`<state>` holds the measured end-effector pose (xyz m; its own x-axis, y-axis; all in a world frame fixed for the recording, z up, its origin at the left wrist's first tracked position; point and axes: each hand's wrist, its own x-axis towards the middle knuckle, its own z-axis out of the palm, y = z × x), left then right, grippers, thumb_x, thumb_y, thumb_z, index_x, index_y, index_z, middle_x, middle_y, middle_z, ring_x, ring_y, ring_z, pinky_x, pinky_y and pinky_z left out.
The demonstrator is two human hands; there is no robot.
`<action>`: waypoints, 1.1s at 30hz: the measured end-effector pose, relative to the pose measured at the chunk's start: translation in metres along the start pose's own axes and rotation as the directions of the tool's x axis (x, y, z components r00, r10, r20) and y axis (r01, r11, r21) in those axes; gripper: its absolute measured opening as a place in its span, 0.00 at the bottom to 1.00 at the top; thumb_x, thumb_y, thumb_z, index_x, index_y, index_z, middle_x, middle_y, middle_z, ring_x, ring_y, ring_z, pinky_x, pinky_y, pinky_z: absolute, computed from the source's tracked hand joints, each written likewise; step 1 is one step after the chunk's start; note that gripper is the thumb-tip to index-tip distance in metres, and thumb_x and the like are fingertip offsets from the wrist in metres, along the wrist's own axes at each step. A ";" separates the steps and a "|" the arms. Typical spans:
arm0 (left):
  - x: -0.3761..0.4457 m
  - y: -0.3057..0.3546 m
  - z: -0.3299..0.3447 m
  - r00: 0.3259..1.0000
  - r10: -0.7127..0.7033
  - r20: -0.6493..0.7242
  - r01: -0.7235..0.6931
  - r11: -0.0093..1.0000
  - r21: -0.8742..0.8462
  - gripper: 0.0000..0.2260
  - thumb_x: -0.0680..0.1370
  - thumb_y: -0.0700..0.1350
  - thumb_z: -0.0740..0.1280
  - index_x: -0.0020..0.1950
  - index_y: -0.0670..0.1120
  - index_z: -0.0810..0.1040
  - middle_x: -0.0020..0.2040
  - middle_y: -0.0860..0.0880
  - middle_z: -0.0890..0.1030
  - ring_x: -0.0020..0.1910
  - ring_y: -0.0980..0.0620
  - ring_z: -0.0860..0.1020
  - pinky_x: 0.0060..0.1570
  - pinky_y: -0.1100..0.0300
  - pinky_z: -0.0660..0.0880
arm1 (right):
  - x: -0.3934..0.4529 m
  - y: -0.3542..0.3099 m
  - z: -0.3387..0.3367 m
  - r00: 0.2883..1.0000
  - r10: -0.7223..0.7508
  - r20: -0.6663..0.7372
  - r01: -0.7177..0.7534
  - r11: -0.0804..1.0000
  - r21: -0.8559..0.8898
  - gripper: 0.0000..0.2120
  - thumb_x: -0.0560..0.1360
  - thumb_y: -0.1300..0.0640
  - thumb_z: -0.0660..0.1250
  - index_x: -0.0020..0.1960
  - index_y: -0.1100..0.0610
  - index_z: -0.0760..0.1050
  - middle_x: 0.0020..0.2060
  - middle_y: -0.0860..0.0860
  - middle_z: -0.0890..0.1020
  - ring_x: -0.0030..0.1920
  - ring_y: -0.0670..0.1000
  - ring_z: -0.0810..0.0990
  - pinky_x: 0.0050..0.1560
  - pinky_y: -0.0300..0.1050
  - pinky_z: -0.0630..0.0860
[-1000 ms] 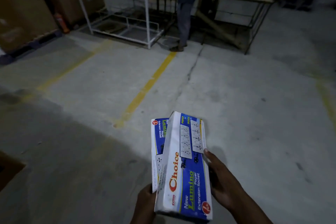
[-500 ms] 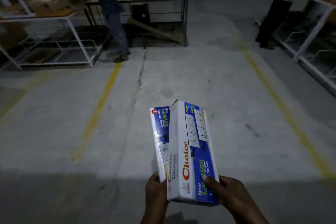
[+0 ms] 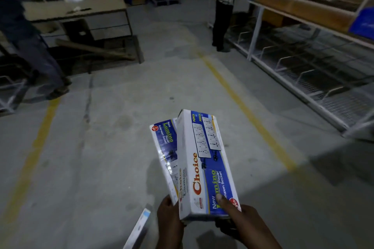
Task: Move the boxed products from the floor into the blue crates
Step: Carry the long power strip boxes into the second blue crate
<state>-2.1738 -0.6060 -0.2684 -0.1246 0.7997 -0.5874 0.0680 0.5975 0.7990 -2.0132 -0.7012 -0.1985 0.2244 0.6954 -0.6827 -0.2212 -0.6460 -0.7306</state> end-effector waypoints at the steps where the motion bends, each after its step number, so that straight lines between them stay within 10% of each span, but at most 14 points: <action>1: 0.007 0.005 0.012 1.000 -0.006 0.011 0.005 1.000 0.011 0.05 0.75 0.35 0.75 0.49 0.34 0.84 0.37 0.42 0.83 0.35 0.48 0.79 0.36 0.57 0.76 | 0.008 -0.005 -0.009 1.000 0.007 -0.015 -0.007 1.000 0.030 0.33 0.50 0.32 0.81 0.42 0.58 0.89 0.41 0.61 0.88 0.45 0.59 0.89 0.58 0.57 0.83; 7: 0.058 0.042 0.089 0.991 0.046 0.127 -0.065 0.985 0.157 0.06 0.73 0.35 0.78 0.43 0.43 0.84 0.39 0.44 0.86 0.38 0.48 0.84 0.44 0.48 0.84 | 0.072 -0.047 -0.057 0.998 0.027 -0.064 -0.016 0.986 0.164 0.38 0.55 0.34 0.84 0.53 0.61 0.86 0.45 0.59 0.88 0.47 0.58 0.89 0.57 0.55 0.84; 11: 0.108 0.075 0.158 0.968 0.053 0.246 -0.099 0.979 0.178 0.13 0.69 0.32 0.80 0.40 0.48 0.83 0.41 0.47 0.86 0.33 0.61 0.82 0.33 0.66 0.80 | 0.132 -0.089 -0.090 0.989 0.053 -0.140 -0.019 0.971 0.237 0.41 0.51 0.32 0.82 0.52 0.61 0.86 0.44 0.59 0.89 0.46 0.57 0.89 0.54 0.54 0.84; 20: 0.213 0.187 0.314 0.891 -0.125 0.437 0.084 0.990 0.113 0.12 0.70 0.46 0.81 0.47 0.41 0.86 0.43 0.40 0.88 0.49 0.39 0.86 0.55 0.36 0.81 | 0.245 -0.193 -0.180 0.933 0.046 -0.356 0.138 0.871 0.472 0.35 0.56 0.44 0.82 0.52 0.70 0.83 0.42 0.67 0.86 0.37 0.58 0.85 0.42 0.47 0.84; 26: 0.247 0.244 0.403 0.770 -0.162 0.617 0.054 0.980 0.189 0.08 0.77 0.45 0.74 0.53 0.42 0.84 0.46 0.43 0.88 0.38 0.49 0.87 0.31 0.61 0.79 | 0.285 -0.234 -0.242 0.848 0.129 -0.514 0.244 0.765 0.596 0.30 0.62 0.45 0.77 0.54 0.68 0.82 0.44 0.65 0.87 0.39 0.58 0.84 0.44 0.48 0.84; 30: 0.265 0.261 0.471 0.701 -0.248 0.668 0.070 0.957 0.282 0.16 0.76 0.47 0.75 0.60 0.42 0.83 0.51 0.43 0.88 0.51 0.41 0.87 0.55 0.47 0.81 | 0.312 -0.245 -0.294 0.788 0.196 -0.584 0.293 0.715 0.635 0.29 0.63 0.45 0.78 0.54 0.65 0.82 0.44 0.64 0.87 0.40 0.59 0.86 0.47 0.52 0.83; 33: 0.279 0.270 0.531 0.684 -0.301 0.665 0.097 0.941 0.325 0.16 0.76 0.47 0.75 0.61 0.42 0.83 0.52 0.42 0.88 0.54 0.40 0.86 0.52 0.50 0.82 | 0.337 -0.251 -0.347 0.752 0.245 -0.612 0.325 0.670 0.667 0.28 0.64 0.46 0.77 0.55 0.64 0.81 0.43 0.63 0.88 0.37 0.58 0.87 0.41 0.49 0.83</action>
<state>-1.6646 -0.1897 -0.2849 0.5524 0.4068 -0.7276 0.3739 0.6592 0.6524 -1.5525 -0.4140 -0.2485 0.6954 0.1715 -0.6979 -0.7087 0.0029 -0.7055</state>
